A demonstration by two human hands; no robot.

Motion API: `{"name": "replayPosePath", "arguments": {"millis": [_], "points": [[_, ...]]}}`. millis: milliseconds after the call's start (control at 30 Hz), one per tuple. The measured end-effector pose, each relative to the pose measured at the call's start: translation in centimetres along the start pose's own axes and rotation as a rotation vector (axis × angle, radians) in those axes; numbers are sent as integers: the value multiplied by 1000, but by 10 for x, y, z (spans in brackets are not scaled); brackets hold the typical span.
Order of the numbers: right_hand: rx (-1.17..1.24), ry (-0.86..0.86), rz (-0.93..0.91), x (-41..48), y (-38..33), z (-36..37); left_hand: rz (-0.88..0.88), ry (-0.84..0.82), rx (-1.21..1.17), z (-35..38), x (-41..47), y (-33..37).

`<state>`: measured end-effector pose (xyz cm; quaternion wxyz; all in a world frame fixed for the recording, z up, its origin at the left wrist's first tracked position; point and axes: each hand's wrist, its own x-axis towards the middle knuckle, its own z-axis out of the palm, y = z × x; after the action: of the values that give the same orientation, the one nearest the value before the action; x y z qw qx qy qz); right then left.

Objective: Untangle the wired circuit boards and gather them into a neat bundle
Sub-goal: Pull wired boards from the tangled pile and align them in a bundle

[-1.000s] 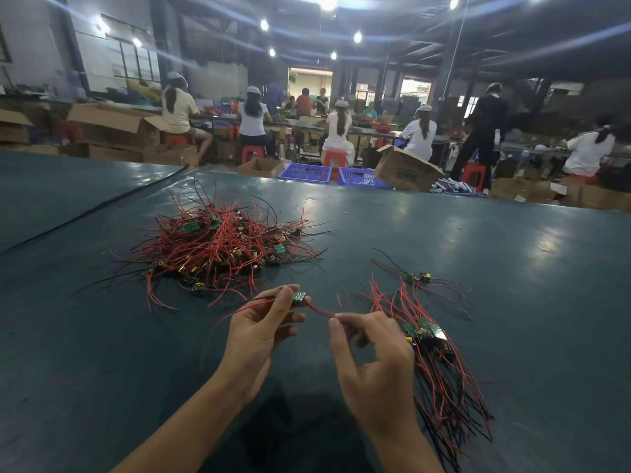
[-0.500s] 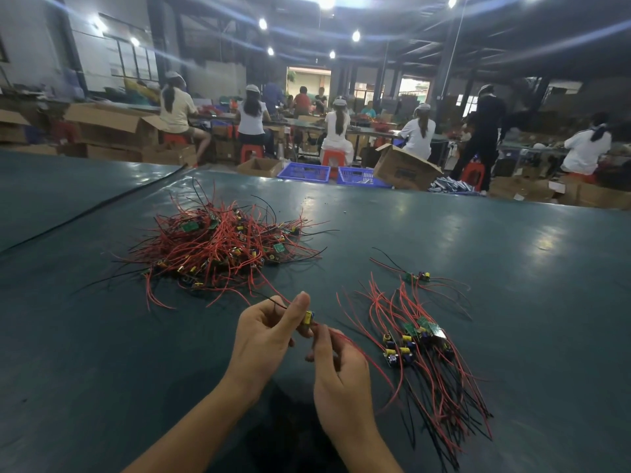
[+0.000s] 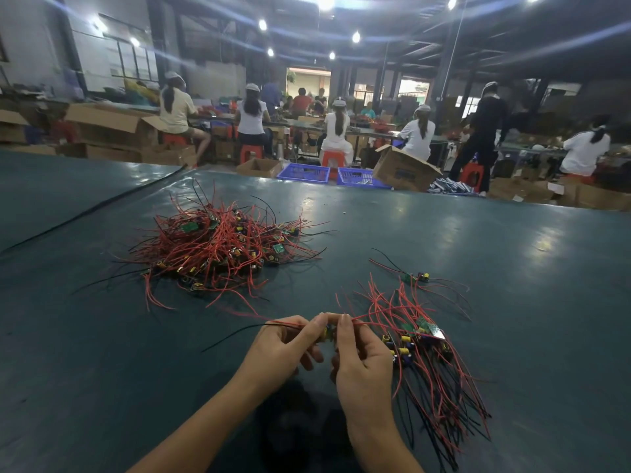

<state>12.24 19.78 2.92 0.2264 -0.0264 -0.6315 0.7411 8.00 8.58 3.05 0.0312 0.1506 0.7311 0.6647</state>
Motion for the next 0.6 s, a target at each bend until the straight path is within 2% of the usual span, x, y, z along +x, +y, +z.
{"name": "replayPosePath", "arguments": {"millis": [133, 333, 433, 600], "points": [[58, 36, 111, 3, -2, -2, 61, -61, -56, 3, -2, 3], [256, 289, 333, 27, -8, -15, 47, -54, -100, 8, -1, 4], [366, 399, 344, 41, -13, -35, 43, -64, -116, 3, 0, 7], [343, 389, 259, 40, -13, -38, 47, -24, -136, 3, -1, 8]]}}
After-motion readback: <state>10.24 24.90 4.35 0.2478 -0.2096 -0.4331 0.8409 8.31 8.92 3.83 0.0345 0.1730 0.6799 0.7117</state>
